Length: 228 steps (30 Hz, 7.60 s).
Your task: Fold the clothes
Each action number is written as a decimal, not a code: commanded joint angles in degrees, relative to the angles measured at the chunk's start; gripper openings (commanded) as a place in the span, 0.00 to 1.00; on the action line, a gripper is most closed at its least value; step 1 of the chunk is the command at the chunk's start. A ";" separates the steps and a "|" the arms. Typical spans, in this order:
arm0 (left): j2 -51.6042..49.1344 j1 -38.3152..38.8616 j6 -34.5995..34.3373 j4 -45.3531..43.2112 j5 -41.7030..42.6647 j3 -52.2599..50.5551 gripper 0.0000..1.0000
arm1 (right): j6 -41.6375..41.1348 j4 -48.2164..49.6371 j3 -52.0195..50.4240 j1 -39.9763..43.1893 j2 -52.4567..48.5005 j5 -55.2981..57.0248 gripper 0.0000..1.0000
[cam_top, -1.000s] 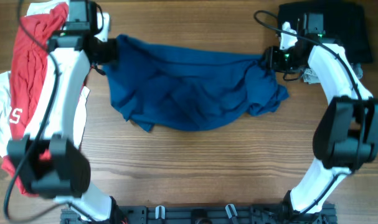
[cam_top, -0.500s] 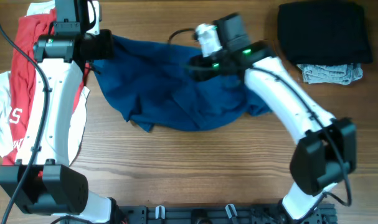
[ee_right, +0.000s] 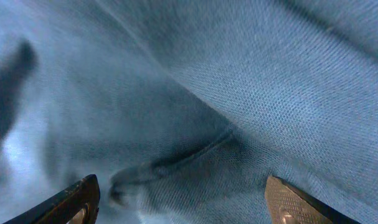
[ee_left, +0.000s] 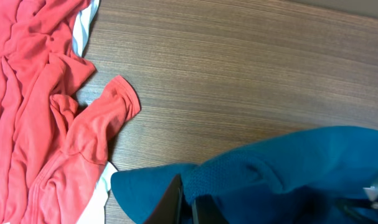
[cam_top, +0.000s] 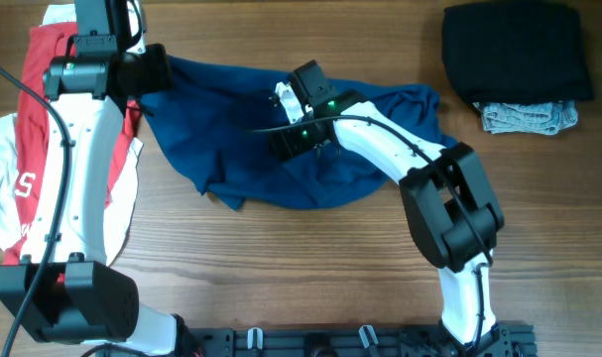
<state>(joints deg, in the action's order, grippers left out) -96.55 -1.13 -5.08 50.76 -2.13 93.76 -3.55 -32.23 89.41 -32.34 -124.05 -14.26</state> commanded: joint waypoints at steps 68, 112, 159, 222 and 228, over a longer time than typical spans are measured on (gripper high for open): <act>7.17 -4.52 -0.37 -40.74 -4.61 3.67 0.04 | 17.99 -8.15 35.47 31.19 24.52 12.70 0.04; 0.22 -5.16 1.68 45.79 6.99 27.23 0.04 | 4.76 -59.93 53.75 31.30 25.11 1.33 0.04; 9.88 -5.01 -13.16 35.74 18.80 -29.05 0.04 | -18.93 -43.45 -38.40 31.30 53.31 -4.31 0.56; 12.02 -4.22 -4.13 4.09 15.34 -29.05 0.94 | -11.45 10.67 -30.53 42.60 15.82 -15.32 0.04; 12.02 -4.22 -4.13 4.09 15.34 -29.05 0.93 | -8.52 4.92 -23.39 45.81 22.80 -13.55 0.04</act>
<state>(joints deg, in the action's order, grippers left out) -85.01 -5.58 -10.13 54.96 13.34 64.82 -14.87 -24.58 59.81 11.57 -107.11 -28.05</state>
